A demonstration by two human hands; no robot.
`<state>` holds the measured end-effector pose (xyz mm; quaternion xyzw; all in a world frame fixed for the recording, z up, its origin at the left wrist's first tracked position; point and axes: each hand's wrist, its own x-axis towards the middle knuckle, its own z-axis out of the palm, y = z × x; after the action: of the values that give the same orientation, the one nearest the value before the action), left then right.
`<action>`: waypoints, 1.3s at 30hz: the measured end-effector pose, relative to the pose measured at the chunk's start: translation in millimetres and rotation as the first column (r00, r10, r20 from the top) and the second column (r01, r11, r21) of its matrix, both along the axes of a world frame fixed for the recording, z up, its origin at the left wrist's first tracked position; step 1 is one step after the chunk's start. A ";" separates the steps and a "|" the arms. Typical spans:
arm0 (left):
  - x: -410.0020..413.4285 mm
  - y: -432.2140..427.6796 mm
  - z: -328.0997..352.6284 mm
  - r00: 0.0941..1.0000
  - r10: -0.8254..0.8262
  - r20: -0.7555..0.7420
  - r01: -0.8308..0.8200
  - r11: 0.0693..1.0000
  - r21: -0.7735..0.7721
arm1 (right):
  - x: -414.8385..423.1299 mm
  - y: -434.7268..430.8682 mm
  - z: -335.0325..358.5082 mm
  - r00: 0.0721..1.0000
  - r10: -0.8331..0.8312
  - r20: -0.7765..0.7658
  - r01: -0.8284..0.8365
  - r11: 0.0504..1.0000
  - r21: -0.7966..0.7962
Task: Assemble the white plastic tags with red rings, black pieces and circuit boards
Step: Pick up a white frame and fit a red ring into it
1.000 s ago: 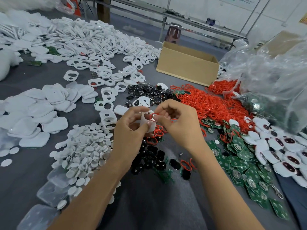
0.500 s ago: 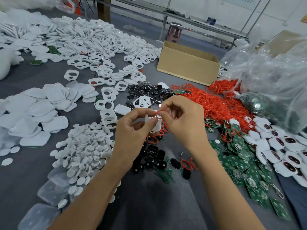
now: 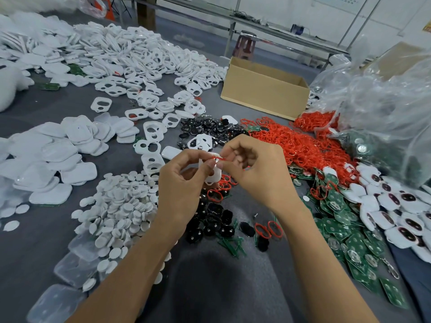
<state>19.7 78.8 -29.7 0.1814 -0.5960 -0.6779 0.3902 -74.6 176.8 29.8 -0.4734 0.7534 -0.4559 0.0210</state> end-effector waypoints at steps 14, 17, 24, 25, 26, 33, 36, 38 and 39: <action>-1.3 1.5 -3.2 0.992 -0.122 0.038 0.121 0.992 0.036 | -5.1 -5.1 -10.2 0.967 -0.145 -0.207 0.140 0.989 -0.039; -1.1 2.1 -1.7 0.989 -0.144 0.032 0.140 0.986 0.093 | -4.5 -6.1 -12.9 0.960 -0.158 -0.230 0.153 0.987 -0.040; -1.2 2.9 -1.2 0.988 -0.156 0.006 0.152 0.972 0.182 | -4.7 -6.8 -15.5 0.956 -0.177 -0.235 0.167 0.984 -0.059; -1.1 3.0 -1.2 0.987 -0.159 0.003 0.155 0.969 0.193 | -4.7 -7.0 -15.6 0.954 -0.182 -0.239 0.171 0.983 -0.065; -1.2 3.2 -1.2 0.987 -0.163 0.000 0.160 0.966 0.203 | -4.6 -7.1 -15.9 0.951 -0.186 -0.247 0.174 0.982 -0.071; -2.0 2.9 -2.4 0.985 -0.173 -0.016 0.172 0.965 0.198 | -4.7 -8.2 -18.2 0.940 -0.193 -0.282 0.174 0.981 -0.090; -2.6 2.7 -2.5 0.985 -0.171 -0.013 0.170 0.963 0.210 | -3.8 -8.4 -18.8 0.926 -0.196 -0.322 0.184 0.981 -0.067; -2.6 3.2 -2.3 0.985 -0.171 -0.009 0.169 0.962 0.214 | -2.5 -8.7 -20.1 0.920 -0.202 -0.335 0.189 0.979 -0.071; -2.5 3.5 -2.2 0.985 -0.171 -0.007 0.169 0.962 0.215 | -1.2 -9.1 -21.0 0.919 -0.209 -0.335 0.192 0.978 -0.082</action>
<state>17.1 82.3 -31.8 0.1746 -0.5350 -0.7682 0.3052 -75.8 167.8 8.8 -0.4660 0.7790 -0.3842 -0.1683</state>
